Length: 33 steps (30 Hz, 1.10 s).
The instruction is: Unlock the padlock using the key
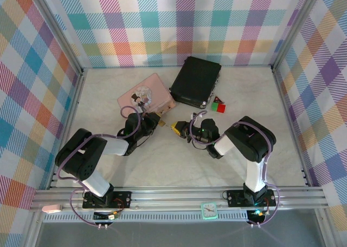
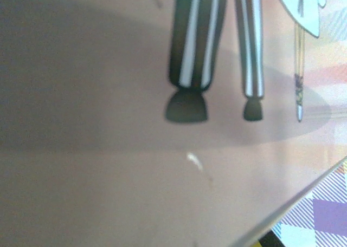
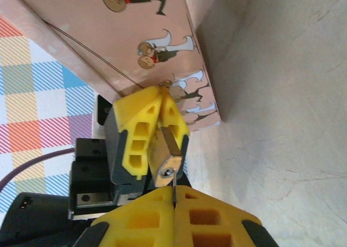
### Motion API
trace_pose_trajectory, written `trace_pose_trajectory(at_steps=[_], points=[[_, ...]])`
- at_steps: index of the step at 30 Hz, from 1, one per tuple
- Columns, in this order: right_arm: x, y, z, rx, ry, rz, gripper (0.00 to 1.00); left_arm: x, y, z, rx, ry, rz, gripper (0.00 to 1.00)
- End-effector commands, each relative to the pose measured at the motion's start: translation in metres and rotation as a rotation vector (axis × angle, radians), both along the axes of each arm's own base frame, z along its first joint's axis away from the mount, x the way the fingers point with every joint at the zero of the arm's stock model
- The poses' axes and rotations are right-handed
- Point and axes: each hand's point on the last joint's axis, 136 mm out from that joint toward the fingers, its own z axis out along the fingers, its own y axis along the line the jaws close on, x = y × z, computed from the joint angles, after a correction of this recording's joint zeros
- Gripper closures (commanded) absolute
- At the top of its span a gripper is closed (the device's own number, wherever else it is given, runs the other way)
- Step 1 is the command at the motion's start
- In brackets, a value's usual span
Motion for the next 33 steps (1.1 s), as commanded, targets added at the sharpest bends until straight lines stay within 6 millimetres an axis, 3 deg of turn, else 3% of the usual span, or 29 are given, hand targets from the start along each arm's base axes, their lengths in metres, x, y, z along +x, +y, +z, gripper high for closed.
trace_pose_trajectory(at_steps=[1,16,33], points=[[0.003,0.002,0.025,0.062,-0.065,-0.014,1.00,0.006,-0.006,0.019,-0.070,-0.054,0.010,1.00],[-0.007,0.006,0.016,0.071,-0.018,0.001,1.00,0.008,-0.004,0.021,-0.063,-0.054,0.024,1.00],[-0.003,0.014,0.015,0.081,-0.015,0.014,1.00,0.007,-0.005,0.026,-0.067,-0.065,0.021,1.00]])
